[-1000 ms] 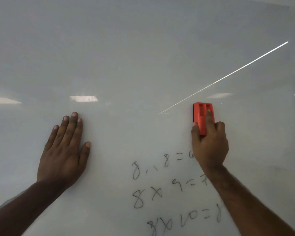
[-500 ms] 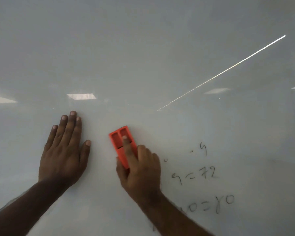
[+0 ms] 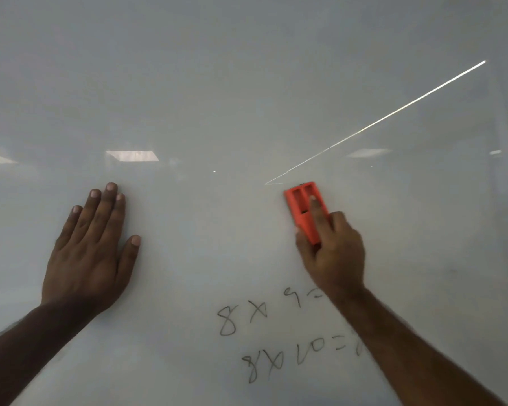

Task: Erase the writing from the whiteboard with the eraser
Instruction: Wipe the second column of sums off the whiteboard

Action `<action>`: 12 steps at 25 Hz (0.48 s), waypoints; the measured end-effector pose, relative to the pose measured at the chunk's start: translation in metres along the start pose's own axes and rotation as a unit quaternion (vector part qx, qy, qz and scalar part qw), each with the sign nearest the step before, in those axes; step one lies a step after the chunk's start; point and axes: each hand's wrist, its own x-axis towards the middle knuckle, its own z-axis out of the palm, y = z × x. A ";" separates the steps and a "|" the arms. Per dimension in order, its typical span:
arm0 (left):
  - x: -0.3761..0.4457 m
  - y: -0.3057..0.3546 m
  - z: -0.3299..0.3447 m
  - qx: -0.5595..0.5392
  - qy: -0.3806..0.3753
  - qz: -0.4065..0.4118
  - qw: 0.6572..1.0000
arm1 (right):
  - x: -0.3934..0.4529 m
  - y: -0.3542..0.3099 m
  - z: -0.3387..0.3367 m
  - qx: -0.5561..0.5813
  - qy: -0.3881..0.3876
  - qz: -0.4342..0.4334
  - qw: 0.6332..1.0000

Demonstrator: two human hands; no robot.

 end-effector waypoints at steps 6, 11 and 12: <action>-0.002 0.002 0.001 0.004 -0.004 -0.011 1.000 | -0.038 0.046 -0.006 -0.003 0.034 0.111 0.993; -0.002 0.007 0.004 0.004 0.010 -0.023 1.000 | -0.054 -0.002 0.005 0.037 0.041 0.141 0.988; -0.002 0.008 0.004 0.003 0.012 -0.024 1.000 | -0.054 -0.020 0.008 0.046 0.034 0.125 0.991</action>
